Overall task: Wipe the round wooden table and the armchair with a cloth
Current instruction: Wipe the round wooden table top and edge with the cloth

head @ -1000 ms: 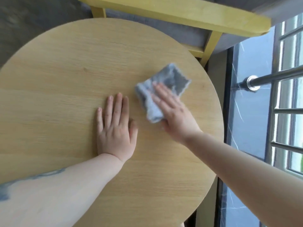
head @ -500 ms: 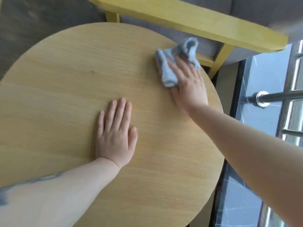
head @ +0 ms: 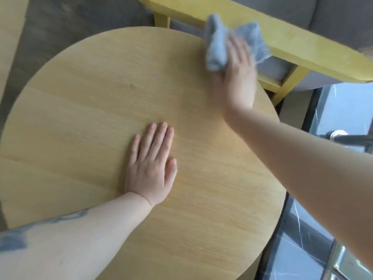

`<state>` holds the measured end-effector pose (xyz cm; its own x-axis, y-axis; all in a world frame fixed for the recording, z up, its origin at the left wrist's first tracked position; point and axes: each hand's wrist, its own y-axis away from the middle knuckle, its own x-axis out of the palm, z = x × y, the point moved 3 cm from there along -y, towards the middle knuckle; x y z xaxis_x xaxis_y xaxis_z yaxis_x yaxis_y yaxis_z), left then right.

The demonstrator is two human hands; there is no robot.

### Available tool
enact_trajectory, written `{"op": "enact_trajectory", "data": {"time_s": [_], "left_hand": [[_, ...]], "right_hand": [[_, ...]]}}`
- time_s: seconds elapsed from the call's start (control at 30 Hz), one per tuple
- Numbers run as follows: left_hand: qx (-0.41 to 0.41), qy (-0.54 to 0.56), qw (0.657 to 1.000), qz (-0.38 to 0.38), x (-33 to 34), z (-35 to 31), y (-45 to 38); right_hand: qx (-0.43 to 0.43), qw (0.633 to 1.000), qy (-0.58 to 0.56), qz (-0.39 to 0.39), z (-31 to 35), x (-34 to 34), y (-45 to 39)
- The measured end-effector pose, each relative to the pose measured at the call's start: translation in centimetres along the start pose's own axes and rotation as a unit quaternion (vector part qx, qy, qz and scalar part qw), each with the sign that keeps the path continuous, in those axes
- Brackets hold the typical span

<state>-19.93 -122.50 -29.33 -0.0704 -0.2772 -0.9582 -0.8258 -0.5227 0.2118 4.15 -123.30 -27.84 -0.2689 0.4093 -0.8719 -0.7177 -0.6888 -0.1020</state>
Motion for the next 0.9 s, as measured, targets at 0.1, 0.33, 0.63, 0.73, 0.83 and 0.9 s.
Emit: {"op": "enact_trajectory", "data": {"time_s": [0.1,0.33,0.63,0.73,0.83,0.9], "left_hand": [[-0.004,0.001,1.000,-0.006,0.0,0.1,0.1],[0.002,-0.001,1.000,-0.004,0.1,0.1,0.1],[0.000,0.002,1.000,-0.022,0.0,0.0,0.2],[0.000,0.009,1.000,-0.030,0.1,0.0,0.1],[-0.006,0.012,0.999,-0.045,0.2,-0.1,0.2],[-0.009,0.009,0.999,-0.041,0.2,0.0,0.2]], "right_hand": [[-0.273,0.941,0.041,0.193,3.8,3.2,3.3],[0.051,0.996,-0.066,-0.021,1.8,0.3,-0.3],[0.238,0.968,-0.045,-0.071,-5.0,-3.3,7.0],[0.026,0.997,-0.069,0.016,0.4,-1.5,9.9],[-0.145,0.979,0.031,0.143,-0.7,-0.4,14.3],[0.048,0.996,0.039,0.062,-4.5,-2.1,13.7]]}}
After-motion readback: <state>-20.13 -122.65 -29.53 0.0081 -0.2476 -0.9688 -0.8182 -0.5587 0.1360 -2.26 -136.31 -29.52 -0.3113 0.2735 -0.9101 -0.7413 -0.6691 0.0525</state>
